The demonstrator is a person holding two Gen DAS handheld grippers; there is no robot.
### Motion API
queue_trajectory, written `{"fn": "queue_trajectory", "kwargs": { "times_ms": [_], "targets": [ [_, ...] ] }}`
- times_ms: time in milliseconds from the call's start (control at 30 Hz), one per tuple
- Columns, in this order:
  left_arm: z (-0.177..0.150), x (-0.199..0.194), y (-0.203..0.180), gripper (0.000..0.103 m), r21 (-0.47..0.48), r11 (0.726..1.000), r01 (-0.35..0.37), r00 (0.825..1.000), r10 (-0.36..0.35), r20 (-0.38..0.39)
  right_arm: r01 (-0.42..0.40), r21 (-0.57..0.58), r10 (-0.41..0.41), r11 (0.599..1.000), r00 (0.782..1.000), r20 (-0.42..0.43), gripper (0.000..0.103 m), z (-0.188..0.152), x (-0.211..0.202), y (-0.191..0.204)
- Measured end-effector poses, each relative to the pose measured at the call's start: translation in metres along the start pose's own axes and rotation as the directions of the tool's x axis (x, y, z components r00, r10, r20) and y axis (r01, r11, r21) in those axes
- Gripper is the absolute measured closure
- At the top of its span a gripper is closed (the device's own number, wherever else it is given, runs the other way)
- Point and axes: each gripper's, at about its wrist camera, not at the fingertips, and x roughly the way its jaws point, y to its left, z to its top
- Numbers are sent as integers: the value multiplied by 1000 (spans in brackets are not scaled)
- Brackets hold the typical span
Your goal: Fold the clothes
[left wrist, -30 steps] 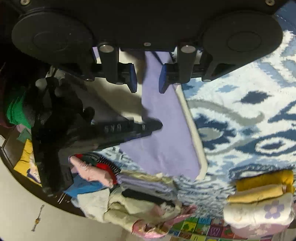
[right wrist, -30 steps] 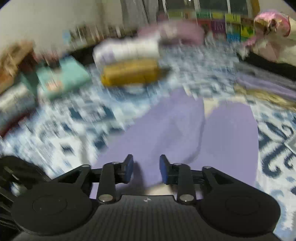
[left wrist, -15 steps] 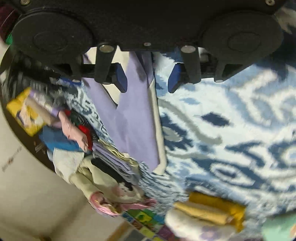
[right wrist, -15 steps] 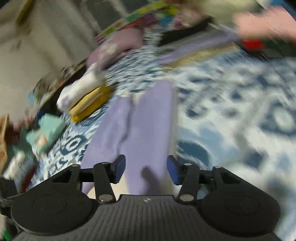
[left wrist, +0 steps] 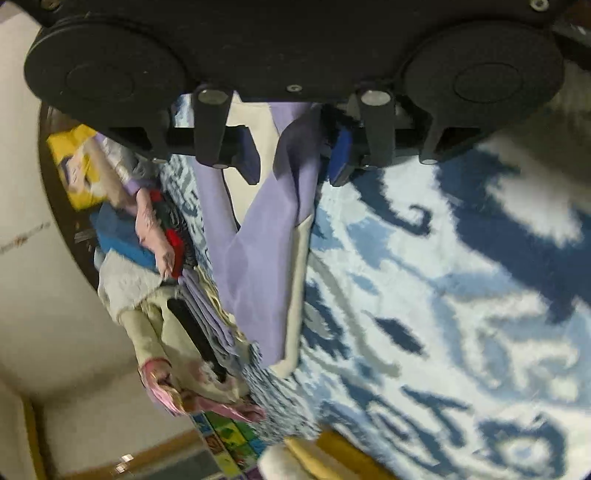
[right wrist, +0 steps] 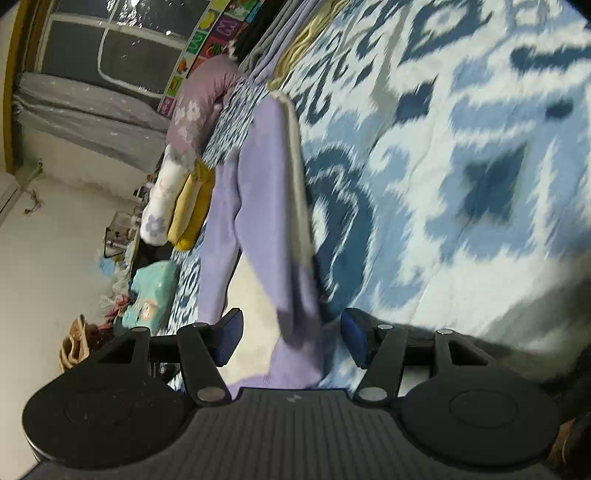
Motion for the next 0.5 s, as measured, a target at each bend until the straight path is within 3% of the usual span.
{"fn": "queue_trajectory", "kwargs": {
  "times_ms": [233,333,400,500],
  "targets": [
    [-13,0,-3,71,-34,999,-9,1000,9,-12,-13,-6,13,1000,1000,28,46,-23,5,8],
    [-15,3,-2,81,-43,999,-26,1000,25,-11,12,10,-12,1000,999,52,63,-26,6,5],
    [-17,6,-2,87,-41,998,-41,999,41,-8,35,5,-35,999,998,59,83,-28,9,3],
    [-21,7,-6,95,-28,998,-59,998,59,0,58,-21,-56,998,997,62,95,-28,12,2]
  ]
}}
